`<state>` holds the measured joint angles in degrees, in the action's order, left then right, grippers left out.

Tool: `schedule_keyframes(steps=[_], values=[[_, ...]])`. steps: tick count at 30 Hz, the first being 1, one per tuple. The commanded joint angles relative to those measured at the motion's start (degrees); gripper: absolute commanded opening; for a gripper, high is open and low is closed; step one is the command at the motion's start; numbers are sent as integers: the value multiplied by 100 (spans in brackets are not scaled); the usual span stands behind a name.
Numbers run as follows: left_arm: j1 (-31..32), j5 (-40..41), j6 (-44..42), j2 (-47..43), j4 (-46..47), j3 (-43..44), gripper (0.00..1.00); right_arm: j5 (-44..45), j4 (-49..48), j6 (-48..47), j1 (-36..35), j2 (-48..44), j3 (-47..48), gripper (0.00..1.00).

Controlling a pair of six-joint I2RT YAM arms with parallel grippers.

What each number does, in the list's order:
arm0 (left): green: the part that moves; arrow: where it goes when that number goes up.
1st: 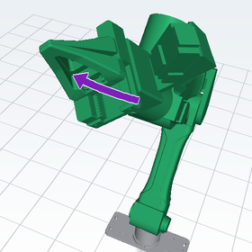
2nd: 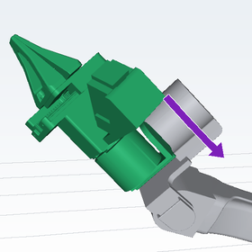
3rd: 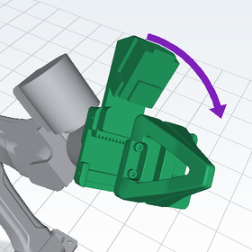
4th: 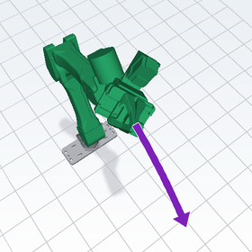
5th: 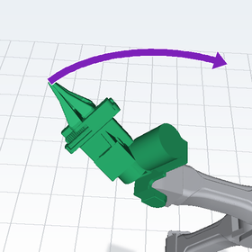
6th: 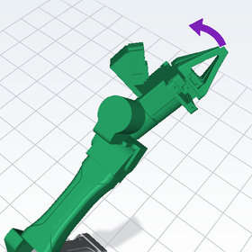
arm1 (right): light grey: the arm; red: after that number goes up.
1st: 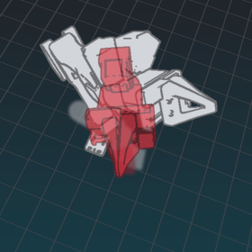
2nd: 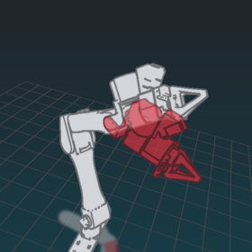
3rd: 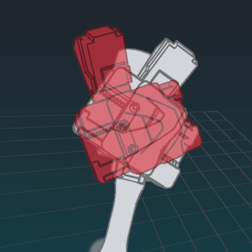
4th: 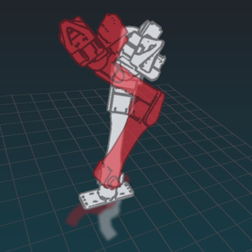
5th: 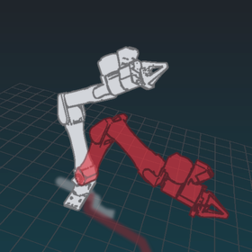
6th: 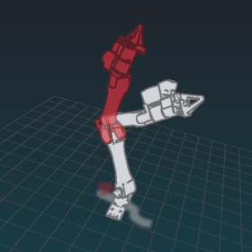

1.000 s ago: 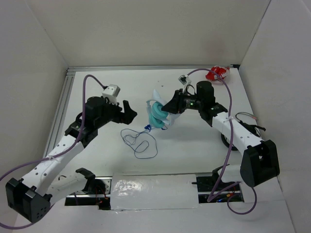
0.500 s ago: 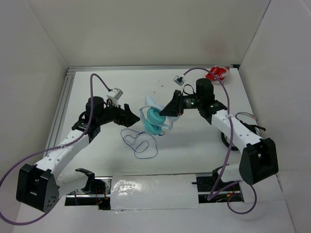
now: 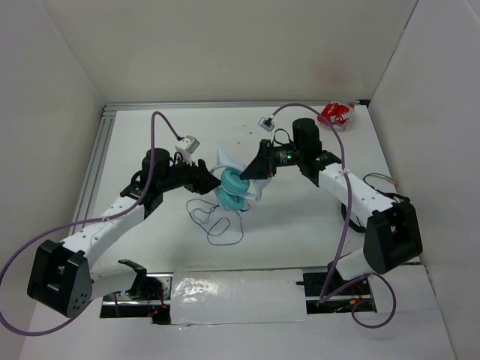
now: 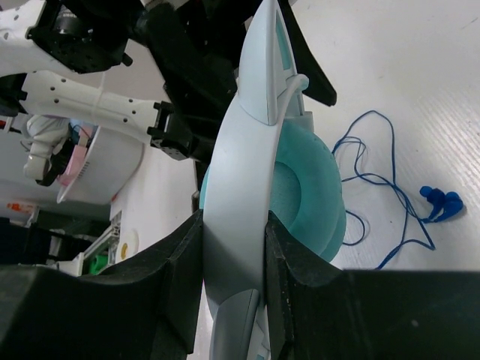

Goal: Wrap the headphones

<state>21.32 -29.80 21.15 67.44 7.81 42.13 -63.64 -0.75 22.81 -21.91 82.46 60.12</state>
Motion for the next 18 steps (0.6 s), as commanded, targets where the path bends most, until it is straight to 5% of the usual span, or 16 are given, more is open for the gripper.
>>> schedule_keyframes(steps=[1,12,15,18], values=[[82,570,293,32,484,331,70,-70,-48,-100,-216,-10,431,0],[601,2214,829,181,2,804,0,553,514,-618,-419,86,518,0],[741,2793,951,304,-385,1164,0,905,760,-821,-489,78,615,14],[821,3427,1118,401,-763,1542,0,1265,945,-1058,-507,-45,738,61]])
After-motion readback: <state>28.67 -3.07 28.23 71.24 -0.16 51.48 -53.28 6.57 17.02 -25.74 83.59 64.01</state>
